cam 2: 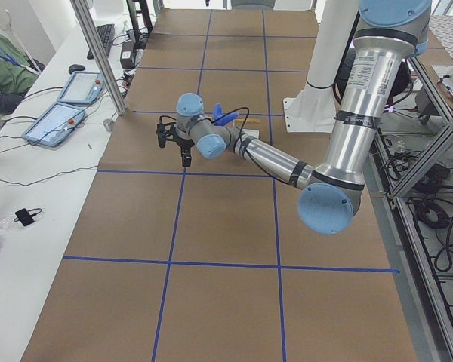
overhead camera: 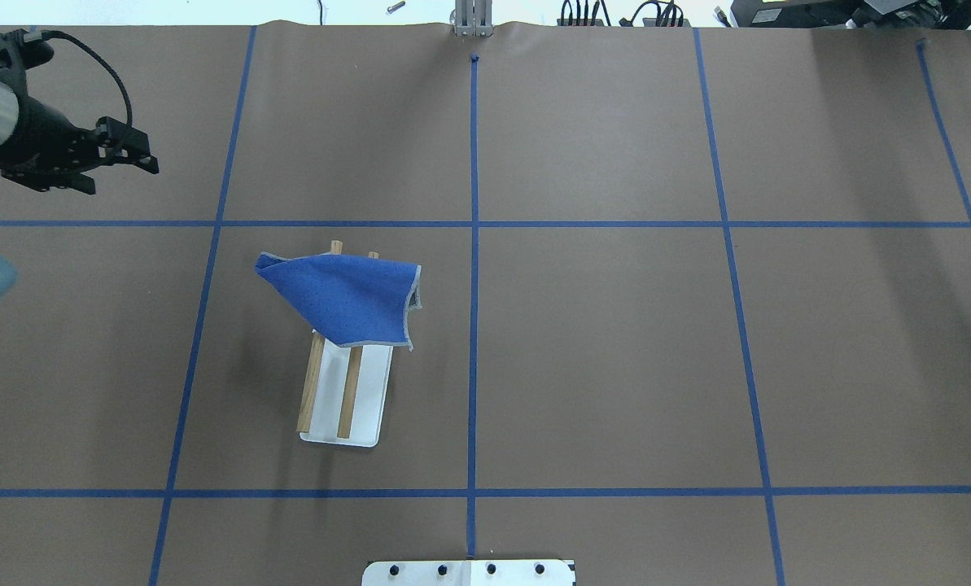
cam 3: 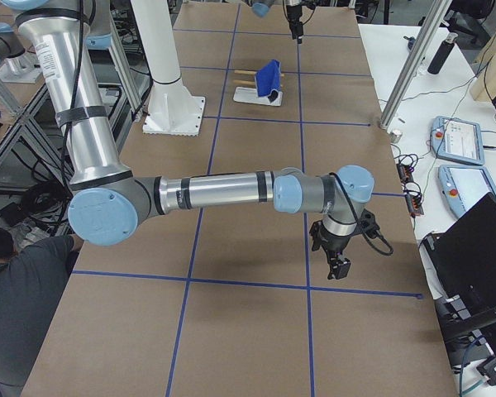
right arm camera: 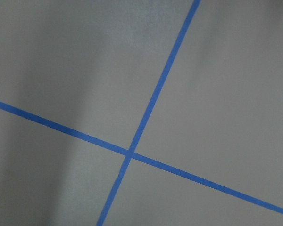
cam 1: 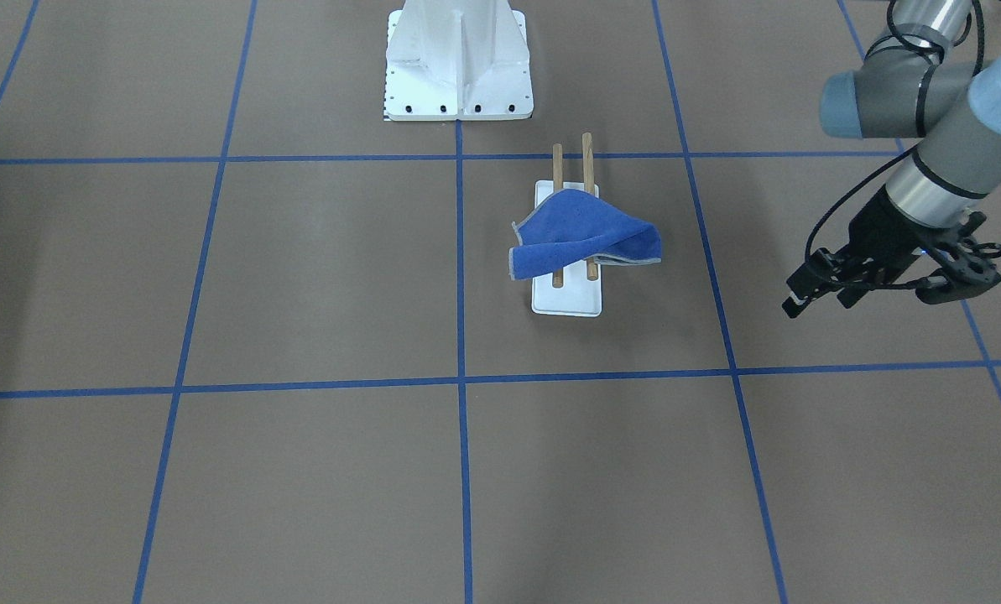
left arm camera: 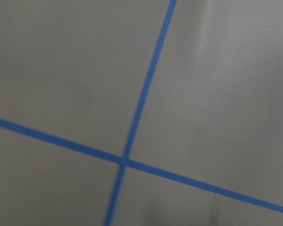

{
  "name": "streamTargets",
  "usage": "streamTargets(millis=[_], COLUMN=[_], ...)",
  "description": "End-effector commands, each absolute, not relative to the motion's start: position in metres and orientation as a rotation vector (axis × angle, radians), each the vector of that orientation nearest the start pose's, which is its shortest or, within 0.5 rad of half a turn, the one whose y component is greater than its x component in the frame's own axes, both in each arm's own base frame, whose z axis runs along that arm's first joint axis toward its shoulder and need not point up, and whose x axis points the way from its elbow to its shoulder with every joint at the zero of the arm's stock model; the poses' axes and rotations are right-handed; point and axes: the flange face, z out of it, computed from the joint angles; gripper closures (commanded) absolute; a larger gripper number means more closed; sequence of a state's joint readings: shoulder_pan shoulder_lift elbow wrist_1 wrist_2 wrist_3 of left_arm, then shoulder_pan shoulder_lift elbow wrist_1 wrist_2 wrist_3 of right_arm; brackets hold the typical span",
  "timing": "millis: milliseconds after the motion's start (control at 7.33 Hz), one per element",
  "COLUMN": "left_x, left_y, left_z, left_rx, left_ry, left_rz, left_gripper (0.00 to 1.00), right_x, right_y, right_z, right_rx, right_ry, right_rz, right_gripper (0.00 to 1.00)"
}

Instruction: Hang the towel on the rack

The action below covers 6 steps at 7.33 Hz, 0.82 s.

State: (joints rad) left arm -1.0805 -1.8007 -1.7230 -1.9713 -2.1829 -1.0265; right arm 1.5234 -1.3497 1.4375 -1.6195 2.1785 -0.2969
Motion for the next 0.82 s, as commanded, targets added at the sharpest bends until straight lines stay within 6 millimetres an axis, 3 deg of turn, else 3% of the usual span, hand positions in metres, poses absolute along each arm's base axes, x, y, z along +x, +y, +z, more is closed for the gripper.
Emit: streamTargets(millis=[0, 136, 409, 545, 682], left_x=[0.136, 0.094, 0.005, -0.025, -0.040], left_y=[-0.574, -0.573, -0.570, -0.560, -0.525], left_z=[0.449, 0.476, 0.507, 0.526, 0.580], left_rx=[0.195, 0.215, 0.194, 0.164, 0.075], left_ry=[0.798, 0.732, 0.640, 0.624, 0.619], left_rz=[-0.125, -0.012, 0.125, 0.139, 0.092], left_gripper=[0.03, 0.03, 0.02, 0.02, 0.02], right_x=[0.050, 0.048, 0.043, 0.044, 0.043], right_y=[-0.584, -0.584, -0.584, -0.585, -0.585], right_z=[0.625, 0.620, 0.618, 0.618, 0.616], right_rx=[0.105, 0.099, 0.088, 0.087, 0.088], right_ry=[-0.604, -0.636, -0.688, -0.688, -0.697], right_rz=[-0.253, -0.216, -0.198, -0.196, -0.196], right_gripper=[0.00, 0.00, 0.00, 0.00, 0.00])
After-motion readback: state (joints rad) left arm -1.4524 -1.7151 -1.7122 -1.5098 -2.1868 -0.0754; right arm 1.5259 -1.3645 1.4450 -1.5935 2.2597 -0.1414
